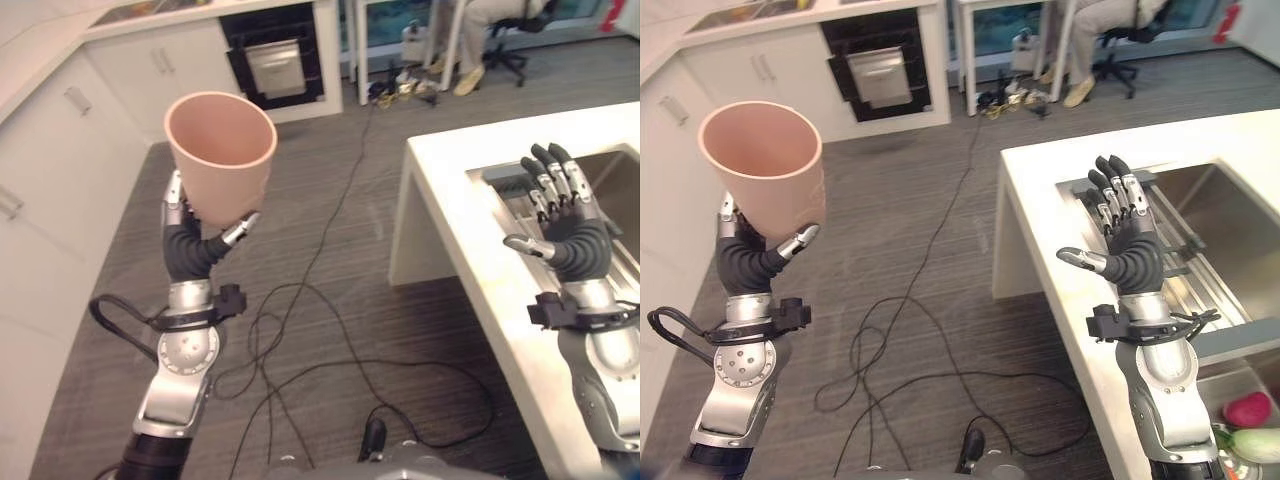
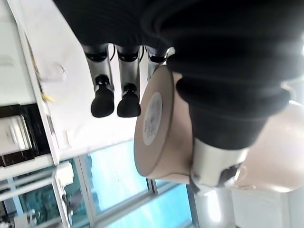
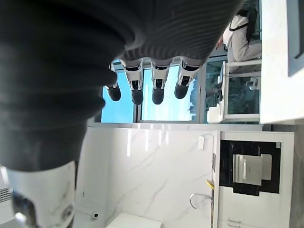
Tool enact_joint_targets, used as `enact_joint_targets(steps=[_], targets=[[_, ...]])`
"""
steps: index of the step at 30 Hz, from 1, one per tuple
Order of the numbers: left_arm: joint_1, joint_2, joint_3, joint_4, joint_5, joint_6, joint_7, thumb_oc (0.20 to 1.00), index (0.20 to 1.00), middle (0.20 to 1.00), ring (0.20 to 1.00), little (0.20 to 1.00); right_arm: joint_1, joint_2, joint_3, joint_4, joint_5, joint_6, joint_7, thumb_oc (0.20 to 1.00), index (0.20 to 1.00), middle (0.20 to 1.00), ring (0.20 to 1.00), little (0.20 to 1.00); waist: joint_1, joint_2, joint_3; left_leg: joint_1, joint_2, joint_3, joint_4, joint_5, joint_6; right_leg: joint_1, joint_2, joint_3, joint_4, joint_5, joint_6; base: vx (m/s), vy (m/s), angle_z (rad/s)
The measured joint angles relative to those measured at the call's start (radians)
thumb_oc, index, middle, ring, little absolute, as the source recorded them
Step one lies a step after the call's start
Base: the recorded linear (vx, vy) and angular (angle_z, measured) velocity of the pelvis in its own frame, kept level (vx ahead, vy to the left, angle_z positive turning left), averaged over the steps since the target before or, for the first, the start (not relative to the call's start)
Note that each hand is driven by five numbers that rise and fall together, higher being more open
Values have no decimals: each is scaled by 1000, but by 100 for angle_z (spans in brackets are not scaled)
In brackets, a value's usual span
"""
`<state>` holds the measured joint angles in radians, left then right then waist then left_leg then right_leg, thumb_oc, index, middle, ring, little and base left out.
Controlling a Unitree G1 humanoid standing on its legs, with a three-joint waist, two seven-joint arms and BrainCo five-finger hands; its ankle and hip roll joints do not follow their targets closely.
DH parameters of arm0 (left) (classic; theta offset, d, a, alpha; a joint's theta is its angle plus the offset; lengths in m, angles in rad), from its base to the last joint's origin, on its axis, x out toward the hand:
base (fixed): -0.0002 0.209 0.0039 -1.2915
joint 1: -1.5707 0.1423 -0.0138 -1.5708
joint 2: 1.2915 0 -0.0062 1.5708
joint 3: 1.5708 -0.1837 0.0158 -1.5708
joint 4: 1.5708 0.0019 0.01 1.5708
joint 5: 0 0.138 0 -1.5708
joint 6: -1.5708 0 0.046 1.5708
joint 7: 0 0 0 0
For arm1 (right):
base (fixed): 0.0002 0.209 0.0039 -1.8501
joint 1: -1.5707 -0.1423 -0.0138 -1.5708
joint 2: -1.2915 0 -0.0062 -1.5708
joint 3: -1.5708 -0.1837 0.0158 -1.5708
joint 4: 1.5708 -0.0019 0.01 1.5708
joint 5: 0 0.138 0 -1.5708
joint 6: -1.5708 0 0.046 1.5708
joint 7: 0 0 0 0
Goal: Place the dishes in the dishwasher.
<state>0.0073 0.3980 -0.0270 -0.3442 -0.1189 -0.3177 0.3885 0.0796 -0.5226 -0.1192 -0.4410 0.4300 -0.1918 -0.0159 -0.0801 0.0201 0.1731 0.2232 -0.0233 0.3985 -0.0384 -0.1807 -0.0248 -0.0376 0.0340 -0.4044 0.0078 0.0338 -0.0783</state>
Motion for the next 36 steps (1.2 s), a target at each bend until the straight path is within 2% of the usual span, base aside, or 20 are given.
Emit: enact_joint_targets(steps=[1, 2, 3, 4, 5, 7, 8, 10, 11, 13, 14, 17, 18, 22, 25, 26, 27, 28, 29, 36], targets=[[-11, 0, 0, 1, -1, 0, 0, 200, 200, 200, 200, 200, -10, 2, -9, 0, 0, 1, 5, 1000, 1000, 1000, 1000, 1000, 6, 37, 2, 20, -18, -102, -55, 29, 62, -21, 48, 24, 13, 10, -2, -7, 201, 18], [0, -1, 3, 6, -10, 2, 0, 200, 200, 200, 200, 200, -14, 34, 0, 0, -1, 4, 9, 1000, 1000, 1000, 1000, 1000, 35, 18, 2, 19, -18, -102, -51, 18, 92, -43, 47, 45, 48, 6, 15, -15, 181, 26], [4, -12, 3, 8, -19, 4, -1, 200, 200, 200, 200, 200, -20, 35, 2, 0, -4, 0, 13, 1000, 1000, 1000, 1000, 1000, 31, 23, 6, 3, -10, -111, -50, 35, 110, -89, 11, 50, 162, -58, 65, 3, 178, 33], [2, -27, 7, 7, -19, 1, -2, 200, 200, 200, 200, 200, -33, 28, 4, 1, -22, 0, 12, 1000, 1000, 1000, 1000, 1000, 33, 24, -1, -18, -8, -112, -50, 45, 129, -140, -60, 48, 317, -102, 94, 5, 178, 47], [3, -26, 9, 7, -19, 1, -1, 200, 200, 200, 200, 200, -45, 28, 18, 1, -39, 1, 9, 1000, 1000, 1000, 1000, 1000, 49, 26, -2, -32, -11, -111, -50, 57, 130, -154, -123, 49, 388, -125, 123, 1, 162, 17], [3, -9, 9, 6, -20, 1, -5, 200, 200, 200, 200, 200, -42, 32, 34, 0, -40, 9, 7, 1000, 1000, 1000, 1000, 1000, 74, 23, -4, -48, -16, -109, -50, 80, 124, -116, -221, 42, 392, -143, 162, -1, 163, -15], [3, 18, 9, 6, -20, 1, -15, 200, 200, 200, 200, 200, -32, 51, 32, 1, -45, 9, 5, 1000, 1000, 1000, 1000, 1000, 85, 6, -5, -50, -22, -100, -49, 86, 123, -76, -265, 45, 369, -115, 195, 35, 114, -24], [4, 30, 8, 11, -20, 1, -33, 200, 200, 200, 200, 200, -14, 64, 30, 1, -58, 9, 6, 1000, 1000, 1000, 1000, 1000, 81, -10, -4, -49, -24, -109, -49, 92, 114, -60, -252, 70, 340, -121, 190, 55, 33, -18], [4, 30, 8, 12, -20, 2, -40, 200, 200, 200, 200, 200, 4, 64, 27, 1, -58, 9, 5, 1000, 1000, 1000, 1000, 1000, 66, -11, -5, -45, -21, -122, -49, 96, 109, -47, -242, 104, 326, -123, 187, 70, -52, 6], [1, 30, 17, 13, -20, 1, -45, 200, 200, 200, 200, 200, 14, 61, 27, 3, -61, 9, 5, 1000, 1000, 1000, 1000, 1000, 37, -21, -11, -45, -11, -165, -49, 101, 100, 3, -204, 183, 239, -123, 186, 80, -79, 37], [-11, 32, 13, 14, -21, 1, -45, 200, 200, 200, 200, 200, 14, 62, 30, 15, -68, 8, 5, 1000, 1000, 1000, 1000, 1000, 10, -43, -24, -49, -1, -212, -49, 111, 83, 64, -178, 271, 141, -118, 194, 68, -116, 50], [2, 35, 11, -3, -21, 0, -34, 200, 200, 200, 200, 200, 2, 2, 12, 38, -70, 8, 7, 1000, 1000, 1000, 1000, 1000, 30, -61, -39, -42, 43, -222, -49, 144, 31, 181, -117, 257, -85, -22, 155, 75, -140, 17], [3, 34, 9, -9, -19, -3, -33, 200, 200, 200, 200, 200, -4, 7, 8, 38, -69, 8, 7, 1000, 1000, 1000, 1000, 1000, 34, -60, -40, -40, 53, -223, -50, 157, 12, 187, -101, 260, -96, -15, 151, 65, -87, -19], [2, 33, 9, -9, -19, -4, -29, 200, 200, 200, 200, 200, -3, 6, 8, 38, -70, 8, 13, 1000, 1000, 1000, 1000, 1000, 25, -32, -56, -42, 68, -225, -50, 159, 9, 184, -87, 264, -96, -14, 149, 51, -56, -5], [2, 27, 9, -8, -19, -8, -29, 200, 200, 200, 200, 200, -3, 6, 8, 38, -70, 8, 21, 1000, 1000, 1000, 1000, 1000, 18, -23, -61, -45, 68, -225, -50, 159, 9, 182, -88, 263, -96, -10, 144, 39, -36, 3], [25, 24, 8, -7, -19, -16, -31, 200, 200, 200, 200, 200, 14, 11, 8, 38, -77, 8, 33, 1000, 1000, 1000, 1000, 1000, 15, 11, -71, -66, 77, -225, -50, 159, 10, 162, -78, 260, -96, 1, 131, 28, -35, 1], [25, 24, 8, -7, -19, -16, -31, 200, 200, 200, 200, 200, 14, 11, 8, 38, -77, 8, 33, 1000, 1000, 1000, 1000, 1000, 15, 11, -71, -66, 77, -225, -50, 158, 10, 162, -78, 260, -96, 1, 131, 0, 0, 0], [31, 25, 9, -10, -18, -87, 18, 200, 200, 200, 200, 200, 23, 3, 30, 38, -77, 1, 41, 1000, 1000, 1000, 1000, 1000, 13, 12, -78, -95, 82, -222, -50, 158, 10, 133, -84, 260, -96, 0, 132, 21, 20, 5], [17, 23, 9, -9, -18, -100, 27, 200, 200, 200, 200, 200, 31, 5, 32, 41, -77, 1, 51, 1000, 1000, 1000, 1000, 1000, 9, 13, -77, -113, 83, -225, -50, 158, 10, 123, -83, 255, -96, 5, 128, 42, 16, 8], [27, -7, 26, -9, -20, -109, 35, 200, 200, 200, 200, 200, 37, 6, 32, 38, -88, 1, 47, 1000, 1000, 1000, 1000, 1000, 12, 14, -78, -99, 83, -230, -50, 163, 6, 137, -79, 250, -96, 4, 123, 36, -36, 3]])
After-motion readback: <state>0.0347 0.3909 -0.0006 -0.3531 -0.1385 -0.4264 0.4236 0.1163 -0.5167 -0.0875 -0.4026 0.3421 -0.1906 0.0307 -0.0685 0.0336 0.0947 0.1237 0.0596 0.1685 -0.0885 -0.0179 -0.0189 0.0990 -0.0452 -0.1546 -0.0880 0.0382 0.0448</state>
